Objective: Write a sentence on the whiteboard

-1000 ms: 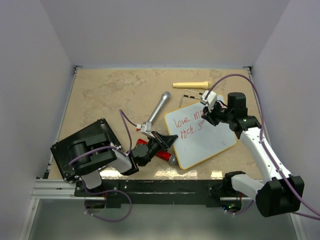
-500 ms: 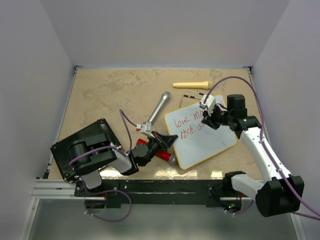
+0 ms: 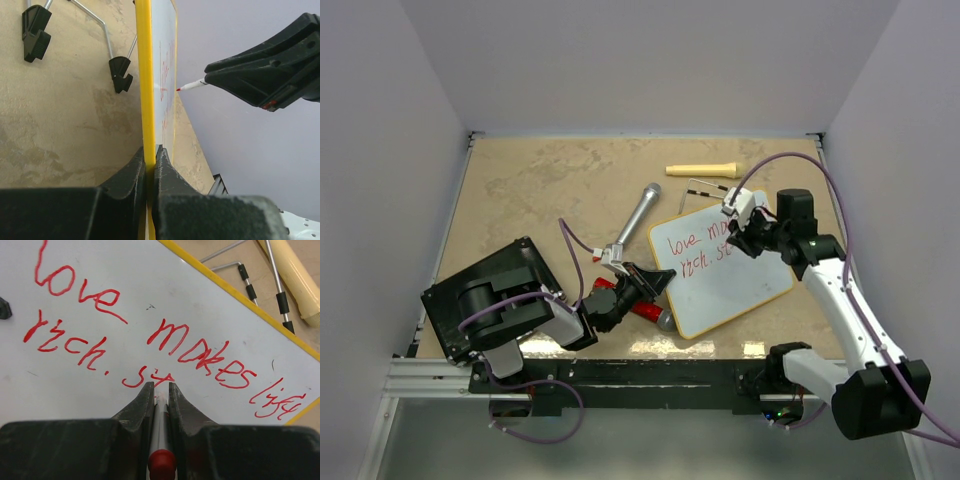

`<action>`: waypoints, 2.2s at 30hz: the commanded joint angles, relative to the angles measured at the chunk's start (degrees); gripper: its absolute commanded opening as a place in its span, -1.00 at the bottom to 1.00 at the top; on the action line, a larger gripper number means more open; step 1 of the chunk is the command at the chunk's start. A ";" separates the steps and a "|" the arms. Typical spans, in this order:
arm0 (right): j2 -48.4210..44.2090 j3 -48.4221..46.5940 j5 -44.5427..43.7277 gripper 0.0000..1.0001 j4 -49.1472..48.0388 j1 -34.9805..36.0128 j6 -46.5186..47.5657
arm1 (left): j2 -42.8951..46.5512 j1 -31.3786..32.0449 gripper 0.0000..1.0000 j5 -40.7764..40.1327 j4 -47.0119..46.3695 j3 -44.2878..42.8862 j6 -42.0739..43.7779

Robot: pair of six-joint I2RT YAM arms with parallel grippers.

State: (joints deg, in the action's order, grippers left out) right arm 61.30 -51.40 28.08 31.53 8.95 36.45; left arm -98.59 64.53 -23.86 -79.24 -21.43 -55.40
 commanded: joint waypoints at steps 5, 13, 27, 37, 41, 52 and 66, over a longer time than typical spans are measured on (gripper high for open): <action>-3.82 -1.07 7.08 -1.00 -0.68 -1.56 1.08 | -0.20 0.42 -1.00 1.53 -0.83 0.16 8.02; -4.17 -1.16 8.84 -1.00 -0.07 -5.61 3.36 | 0.06 0.42 -1.00 1.53 -1.18 0.51 8.11; -1.36 -2.92 14.90 -1.00 4.77 -8.77 9.25 | 0.15 0.33 -1.00 1.27 -1.70 1.13 8.02; 1.71 -3.36 16.92 -1.00 5.74 -10.36 10.93 | -0.64 0.24 -1.00 1.80 -2.14 0.60 7.94; 2.07 -2.57 16.22 -1.00 3.64 -10.27 9.44 | -0.73 0.24 -1.00 1.88 -1.79 0.43 7.94; 2.24 -1.51 13.94 -1.00 -3.93 -10.01 3.19 | -1.08 0.24 -1.00 2.15 -1.35 -0.10 7.76; 3.92 -0.90 12.35 -1.00 -2.79 -9.39 4.24 | -1.35 0.24 -1.00 2.32 -1.44 -0.28 7.85</action>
State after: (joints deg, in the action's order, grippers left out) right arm 65.23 -52.34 40.99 28.75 -0.69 39.90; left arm -98.59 64.53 -23.57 -79.31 -21.43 -55.02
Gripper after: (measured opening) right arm 0.139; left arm 0.075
